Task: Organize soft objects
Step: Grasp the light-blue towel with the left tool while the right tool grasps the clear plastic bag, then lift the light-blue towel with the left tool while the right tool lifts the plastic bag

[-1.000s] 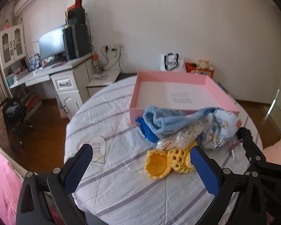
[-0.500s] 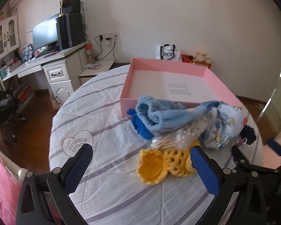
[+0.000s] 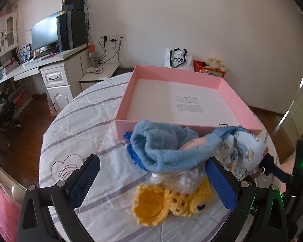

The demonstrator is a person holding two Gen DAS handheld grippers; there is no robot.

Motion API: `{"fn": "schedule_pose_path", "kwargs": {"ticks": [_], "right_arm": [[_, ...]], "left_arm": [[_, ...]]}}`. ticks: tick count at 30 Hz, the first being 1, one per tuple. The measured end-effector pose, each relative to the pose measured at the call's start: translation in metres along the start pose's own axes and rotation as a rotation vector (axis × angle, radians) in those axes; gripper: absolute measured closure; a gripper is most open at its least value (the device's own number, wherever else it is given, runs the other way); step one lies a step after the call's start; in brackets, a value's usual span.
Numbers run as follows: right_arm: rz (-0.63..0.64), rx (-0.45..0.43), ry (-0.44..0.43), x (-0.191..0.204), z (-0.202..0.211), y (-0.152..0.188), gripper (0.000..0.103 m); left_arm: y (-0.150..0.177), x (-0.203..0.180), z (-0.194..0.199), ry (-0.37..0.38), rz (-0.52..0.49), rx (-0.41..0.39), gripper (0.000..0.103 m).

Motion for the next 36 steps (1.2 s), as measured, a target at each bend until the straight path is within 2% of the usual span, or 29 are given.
{"fn": "schedule_pose_path", "kwargs": {"ticks": [2,4,7,12,17,19,21,22,24,26,27,29,31,36], "right_arm": [[-0.023,-0.008,-0.04,-0.009,-0.003,0.002,0.016],[-0.037,-0.013,-0.061,-0.012,-0.004,0.002,0.034],[-0.045,-0.012,-0.071,-0.017,-0.003,0.003,0.045],[-0.04,0.002,-0.077,-0.02,-0.006,0.001,0.046],[-0.013,0.011,-0.034,-0.013,-0.005,0.0,0.046],[-0.017,0.015,-0.034,-0.013,-0.005,0.0,0.046],[-0.015,0.017,-0.03,-0.012,-0.004,0.0,0.046],[-0.012,0.019,-0.025,-0.011,-0.004,-0.001,0.046],[-0.008,0.022,-0.014,-0.01,-0.003,-0.001,0.046],[-0.004,0.025,-0.005,-0.009,-0.002,-0.001,0.046],[-0.004,0.026,-0.001,-0.008,-0.002,-0.001,0.046],[-0.005,0.027,0.001,-0.007,-0.001,-0.002,0.046],[-0.006,0.028,-0.001,-0.006,0.001,-0.002,0.047],[-0.009,0.014,-0.005,-0.005,0.009,-0.002,0.051]], "left_arm": [[-0.005,0.0,-0.002,0.012,0.007,0.007,0.0],[-0.01,0.001,-0.005,0.013,0.012,0.007,0.0],[-0.014,0.004,-0.011,0.026,0.025,0.013,0.0],[-0.021,0.008,-0.029,0.04,0.047,0.038,0.001],[-0.021,0.022,-0.042,0.121,0.107,0.105,0.007],[-0.021,0.025,-0.041,0.143,0.1,0.107,0.014],[-0.022,0.027,-0.037,0.171,0.093,0.111,0.035],[-0.022,0.028,-0.032,0.175,0.084,0.105,0.04],[-0.025,0.027,-0.019,0.128,0.035,0.049,0.063],[-0.027,0.027,-0.007,0.068,0.0,-0.007,0.079],[-0.027,0.028,-0.004,0.042,-0.013,-0.025,0.084],[-0.023,0.029,-0.003,0.015,-0.029,-0.029,0.085],[-0.018,0.032,-0.005,0.027,-0.016,0.009,0.087],[-0.021,0.036,-0.002,0.038,0.004,0.023,0.09]]}}
Point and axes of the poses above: each gripper's, at about its wrist camera, not at the fingertips, and z roughly against the way its jaws point, x to its left, y to its underside, the point moved 4 cm from there along -z, roughly the way its jaws point, and after that the axes turned 15 degrees about z, right-handed, at the moved point
